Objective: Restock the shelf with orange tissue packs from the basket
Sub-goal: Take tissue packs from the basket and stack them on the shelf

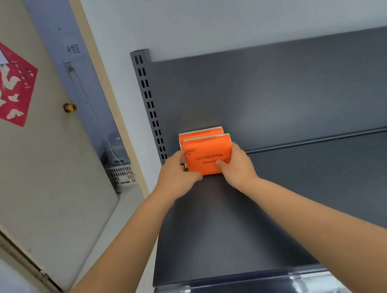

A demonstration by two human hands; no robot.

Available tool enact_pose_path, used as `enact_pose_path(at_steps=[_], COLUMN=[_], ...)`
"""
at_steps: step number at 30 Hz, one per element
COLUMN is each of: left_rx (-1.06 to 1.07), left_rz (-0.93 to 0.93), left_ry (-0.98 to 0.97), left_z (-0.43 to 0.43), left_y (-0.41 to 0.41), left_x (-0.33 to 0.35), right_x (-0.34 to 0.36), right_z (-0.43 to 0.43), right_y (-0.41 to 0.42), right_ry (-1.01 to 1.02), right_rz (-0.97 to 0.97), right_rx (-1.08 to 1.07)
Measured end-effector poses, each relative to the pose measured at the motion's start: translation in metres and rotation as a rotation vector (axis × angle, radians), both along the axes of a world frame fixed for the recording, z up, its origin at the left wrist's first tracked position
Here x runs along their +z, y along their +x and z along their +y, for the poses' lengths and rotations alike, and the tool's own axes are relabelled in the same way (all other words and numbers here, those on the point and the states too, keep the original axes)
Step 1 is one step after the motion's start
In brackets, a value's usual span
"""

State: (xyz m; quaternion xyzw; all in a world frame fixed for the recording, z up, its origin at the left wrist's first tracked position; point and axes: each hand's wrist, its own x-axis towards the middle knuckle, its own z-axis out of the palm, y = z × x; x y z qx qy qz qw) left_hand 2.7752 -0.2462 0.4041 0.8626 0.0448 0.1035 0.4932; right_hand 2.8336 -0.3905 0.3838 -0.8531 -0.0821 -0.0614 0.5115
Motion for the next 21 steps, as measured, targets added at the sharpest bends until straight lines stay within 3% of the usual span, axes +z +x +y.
enact_pose_path(at_steps=[11,21], left_rx=[0.034,-0.039], left_rz=[0.011,0.144], left_ry=[0.017,-0.043], left_z=[0.002,0.007], left_y=[0.011,0.005], left_x=[-0.012,-0.008], right_x=[0.0,0.003], right_z=[0.01,0.01], right_y=[0.001,-0.008], right_ry=[-0.057,-0.037], right_rz=[0.011,0.049], right_rx=[0.082,0.037])
